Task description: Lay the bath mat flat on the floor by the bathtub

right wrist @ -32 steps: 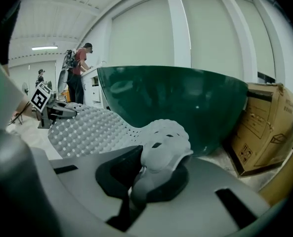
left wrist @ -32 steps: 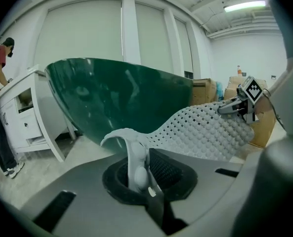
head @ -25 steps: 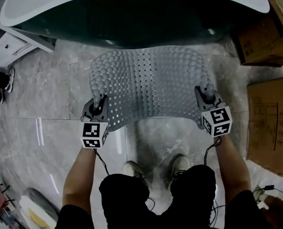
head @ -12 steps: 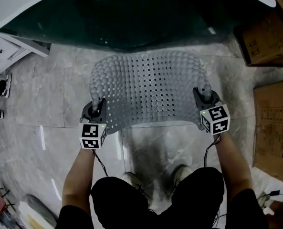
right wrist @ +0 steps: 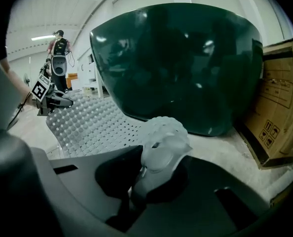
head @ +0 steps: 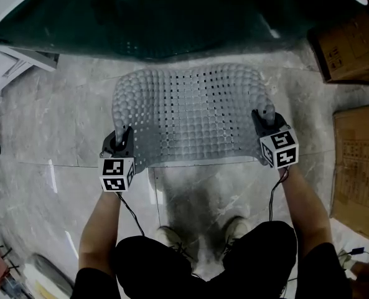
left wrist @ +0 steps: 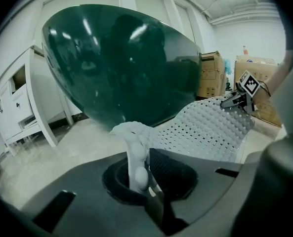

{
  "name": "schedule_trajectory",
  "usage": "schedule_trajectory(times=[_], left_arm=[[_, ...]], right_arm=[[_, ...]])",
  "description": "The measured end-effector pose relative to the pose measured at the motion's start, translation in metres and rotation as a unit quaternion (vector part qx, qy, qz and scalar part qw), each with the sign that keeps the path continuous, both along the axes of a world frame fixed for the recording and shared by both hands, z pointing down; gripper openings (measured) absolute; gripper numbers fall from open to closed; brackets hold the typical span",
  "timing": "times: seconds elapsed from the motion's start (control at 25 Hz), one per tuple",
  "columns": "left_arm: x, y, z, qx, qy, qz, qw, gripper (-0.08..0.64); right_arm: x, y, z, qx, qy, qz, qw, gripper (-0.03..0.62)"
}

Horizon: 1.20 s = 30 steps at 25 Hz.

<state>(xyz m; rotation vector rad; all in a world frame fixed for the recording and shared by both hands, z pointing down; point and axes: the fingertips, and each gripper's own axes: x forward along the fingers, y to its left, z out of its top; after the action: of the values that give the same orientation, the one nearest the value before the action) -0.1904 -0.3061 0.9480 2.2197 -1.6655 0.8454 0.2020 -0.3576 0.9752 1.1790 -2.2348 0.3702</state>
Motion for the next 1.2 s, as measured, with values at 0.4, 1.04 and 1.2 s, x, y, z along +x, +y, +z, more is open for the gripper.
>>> schedule_trajectory(times=[0.4, 1.04, 1.2], left_arm=[[-0.030, -0.013, 0.035, -0.037, -0.020, -0.016, 0.9990, 0.044], [-0.064, -0.019, 0.073, -0.080, -0.043, -0.054, 0.9944, 0.070], [-0.073, -0.018, 0.079, -0.083, -0.062, -0.074, 0.9919, 0.093]], right_arm=[[-0.009, -0.017, 0.027, -0.020, 0.029, 0.013, 0.999, 0.034], [0.012, -0.037, 0.061, -0.037, 0.109, 0.067, 0.991, 0.129], [0.025, -0.041, 0.062, -0.032, 0.116, 0.102, 0.987, 0.225]])
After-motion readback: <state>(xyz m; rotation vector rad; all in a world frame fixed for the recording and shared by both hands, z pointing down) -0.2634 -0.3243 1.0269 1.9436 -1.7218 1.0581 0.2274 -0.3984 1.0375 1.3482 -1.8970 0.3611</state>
